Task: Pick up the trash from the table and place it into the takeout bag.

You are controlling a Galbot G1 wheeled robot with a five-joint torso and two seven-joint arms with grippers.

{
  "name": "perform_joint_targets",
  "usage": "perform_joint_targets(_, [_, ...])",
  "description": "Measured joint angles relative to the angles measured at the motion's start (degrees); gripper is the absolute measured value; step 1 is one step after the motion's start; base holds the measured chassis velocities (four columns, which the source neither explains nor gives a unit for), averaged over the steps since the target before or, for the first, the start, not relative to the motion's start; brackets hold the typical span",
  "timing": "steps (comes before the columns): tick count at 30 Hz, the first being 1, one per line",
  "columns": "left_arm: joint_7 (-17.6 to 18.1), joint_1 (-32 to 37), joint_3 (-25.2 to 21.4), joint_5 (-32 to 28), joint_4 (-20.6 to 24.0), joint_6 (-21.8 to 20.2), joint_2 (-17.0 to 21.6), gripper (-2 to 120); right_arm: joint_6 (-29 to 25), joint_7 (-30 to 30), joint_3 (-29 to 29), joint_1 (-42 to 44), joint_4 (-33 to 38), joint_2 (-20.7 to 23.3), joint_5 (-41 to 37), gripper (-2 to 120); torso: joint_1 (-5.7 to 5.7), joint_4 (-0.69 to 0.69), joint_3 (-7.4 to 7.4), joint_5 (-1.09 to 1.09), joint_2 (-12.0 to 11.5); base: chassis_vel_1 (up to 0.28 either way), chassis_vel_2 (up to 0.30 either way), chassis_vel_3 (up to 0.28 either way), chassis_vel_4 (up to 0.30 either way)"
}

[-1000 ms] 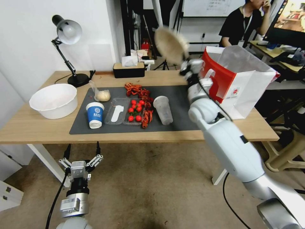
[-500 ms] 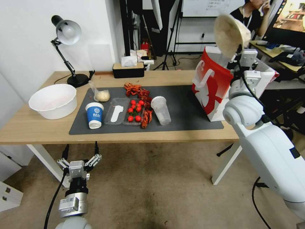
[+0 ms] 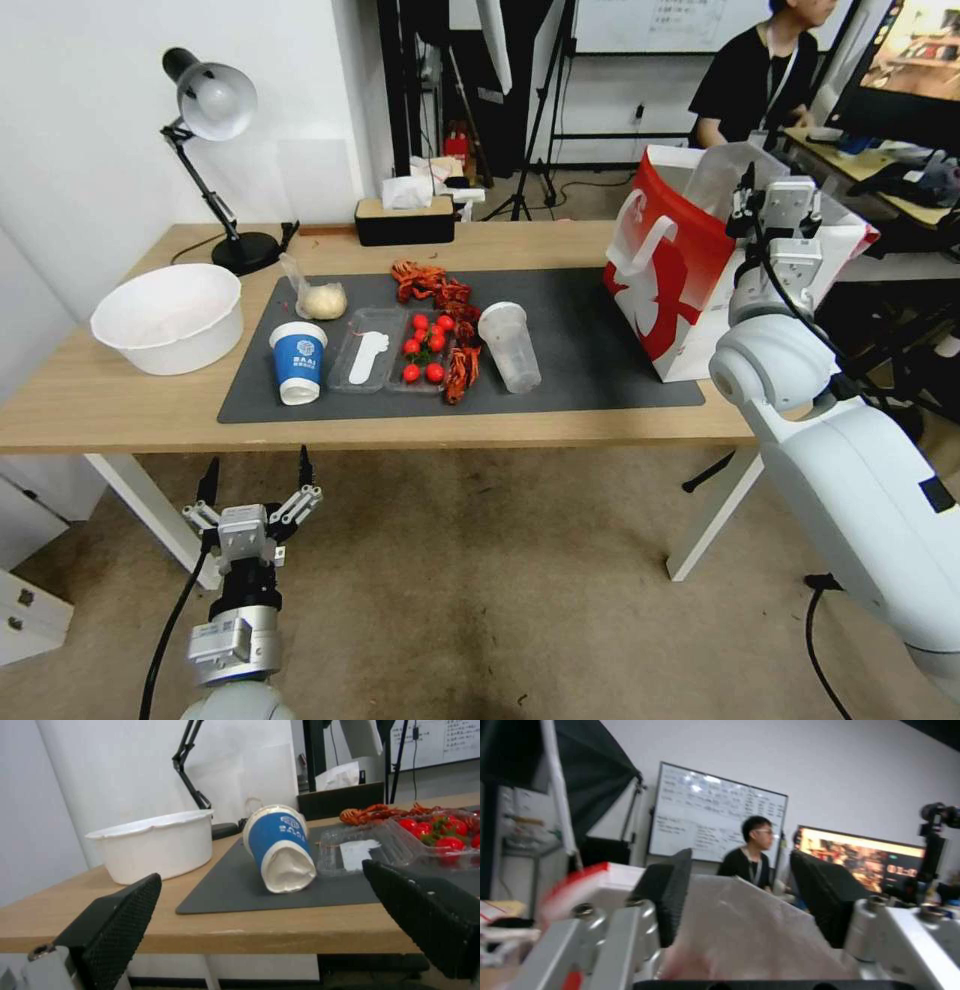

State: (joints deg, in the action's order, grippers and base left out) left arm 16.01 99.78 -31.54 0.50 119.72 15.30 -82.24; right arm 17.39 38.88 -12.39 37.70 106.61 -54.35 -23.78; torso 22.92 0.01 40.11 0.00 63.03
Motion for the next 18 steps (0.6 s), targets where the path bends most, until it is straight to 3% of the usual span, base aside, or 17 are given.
perform_joint_targets(4, [0.18,0.38,-0.13,0.04,0.10,0.00,-0.12,100,-0.24,-1.03,-0.15,0.29,-0.16,-0.02,1.47,71,0.00,-0.01,0.00,-0.01,0.00,0.000,0.000,0.000,0.000])
perform_joint_targets(8, [0.22,0.39,-0.41,-0.26,0.63,0.05,-0.35,100,-9.30,-7.97,-0.18,1.28,3.70,-0.34,-3.97,92,0.00,0.00,0.00,-0.02,0.00,0.000,0.000,0.000,0.000])
perform_joint_targets(12, [0.18,0.55,-0.43,-0.43,0.63,0.05,-0.59,100,-11.66,-13.28,-0.29,5.66,8.88,0.58,-10.47,98,0.00,0.01,0.00,-0.02,0.00,0.000,0.000,0.000,0.000])
perform_joint_targets(14, [0.06,0.99,-0.46,-0.45,0.75,0.29,-0.70,100,-12.72,-20.74,-2.32,13.66,14.07,3.16,-15.12,100,0.00,0.00,0.00,-0.02,0.00,0.000,0.000,0.000,0.000])
perform_joint_targets(18, [-0.05,1.12,-0.58,-0.55,0.81,0.46,-0.70,100,-16.06,-25.87,-5.41,22.34,16.83,5.23,-15.42,100,0.00,-0.02,-0.01,0.00,0.00,0.000,0.000,0.000,0.000])
